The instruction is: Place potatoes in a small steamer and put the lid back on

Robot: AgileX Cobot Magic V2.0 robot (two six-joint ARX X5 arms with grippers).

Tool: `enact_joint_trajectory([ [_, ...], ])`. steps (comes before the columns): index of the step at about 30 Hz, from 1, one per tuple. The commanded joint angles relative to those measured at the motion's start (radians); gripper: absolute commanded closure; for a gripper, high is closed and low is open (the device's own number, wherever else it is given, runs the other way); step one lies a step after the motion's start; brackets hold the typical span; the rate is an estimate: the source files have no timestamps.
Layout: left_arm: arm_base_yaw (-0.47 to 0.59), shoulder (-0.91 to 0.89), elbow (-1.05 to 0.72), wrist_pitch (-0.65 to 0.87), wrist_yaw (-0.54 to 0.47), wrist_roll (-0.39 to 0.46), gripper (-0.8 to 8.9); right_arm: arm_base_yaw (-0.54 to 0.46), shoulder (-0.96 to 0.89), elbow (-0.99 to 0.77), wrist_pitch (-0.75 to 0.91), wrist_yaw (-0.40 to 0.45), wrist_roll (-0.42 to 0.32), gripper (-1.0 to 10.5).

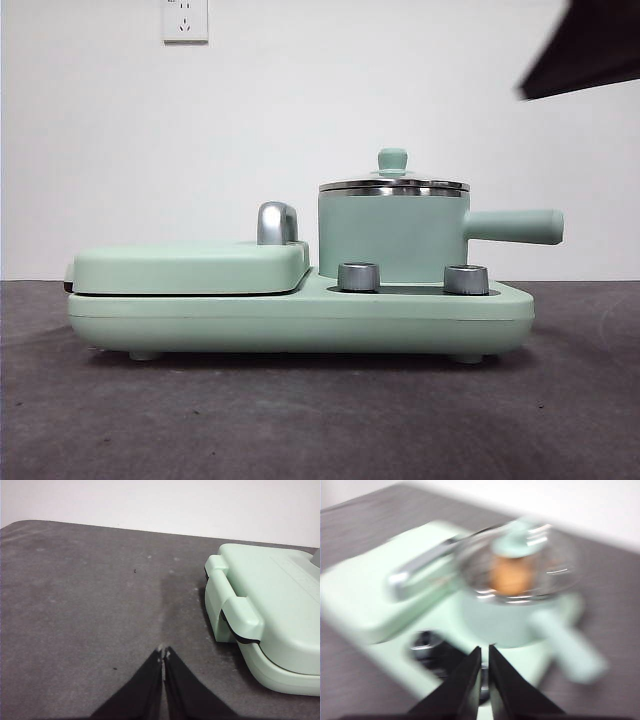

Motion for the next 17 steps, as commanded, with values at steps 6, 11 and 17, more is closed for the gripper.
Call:
enact_joint_trajectory([
  [6, 0.0, -0.001, -0.02, 0.012, 0.0, 0.006, 8.07, -0.246, -0.394, -0.303, 0.086, 0.059, -0.073, 9.3],
  [11, 0.0, -0.001, -0.02, 0.012, 0.0, 0.006, 8.08, -0.344, -0.574, -0.429, 0.087, 0.059, -0.071, 9.3],
  [17, 0.0, -0.001, -0.02, 0.012, 0.0, 0.006, 8.07, -0.387, -0.712, -0.522, 0.062, 0.068, -0.034, 9.3],
])
